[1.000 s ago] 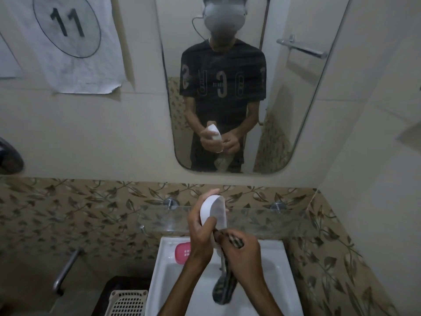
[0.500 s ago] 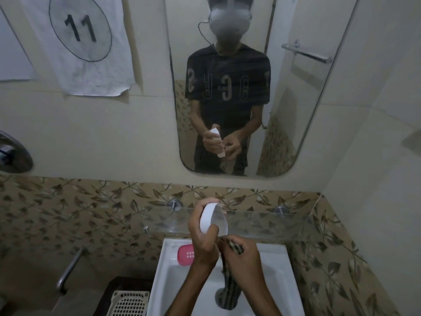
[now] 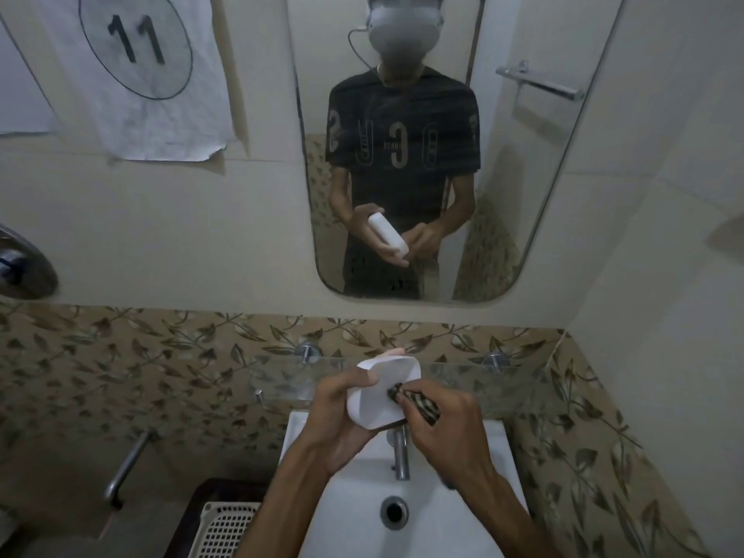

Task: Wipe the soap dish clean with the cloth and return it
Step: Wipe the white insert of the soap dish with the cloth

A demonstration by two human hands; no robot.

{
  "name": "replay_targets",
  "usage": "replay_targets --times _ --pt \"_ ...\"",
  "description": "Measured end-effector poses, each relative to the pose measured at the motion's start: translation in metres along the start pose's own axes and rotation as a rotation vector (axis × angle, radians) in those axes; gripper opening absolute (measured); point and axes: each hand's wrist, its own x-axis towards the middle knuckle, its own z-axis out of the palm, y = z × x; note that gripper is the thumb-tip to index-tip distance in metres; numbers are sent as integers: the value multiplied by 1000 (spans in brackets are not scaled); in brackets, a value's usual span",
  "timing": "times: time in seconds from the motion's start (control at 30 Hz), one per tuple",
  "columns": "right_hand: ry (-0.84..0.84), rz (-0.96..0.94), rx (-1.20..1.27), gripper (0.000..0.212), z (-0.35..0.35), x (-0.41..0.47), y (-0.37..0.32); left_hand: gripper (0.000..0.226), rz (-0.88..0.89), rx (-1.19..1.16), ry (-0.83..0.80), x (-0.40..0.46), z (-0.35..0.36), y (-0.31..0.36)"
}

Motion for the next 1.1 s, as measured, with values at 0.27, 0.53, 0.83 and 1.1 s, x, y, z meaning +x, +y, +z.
replay_targets --times 0.27,0.53,0.83,1.1 --pt "71 175 -9 9 6 1 -14 71 204 50 107 3 6 -21" --pt "-19 258 54 15 0 -3 -22 86 245 158 100 9 7 -29" --pt "-163 320 212 14 5 -13 -28 77 314 276 173 10 5 -34" --pt "-156 318 259 19 7 -19 -36 80 319 231 196 12 7 -37"
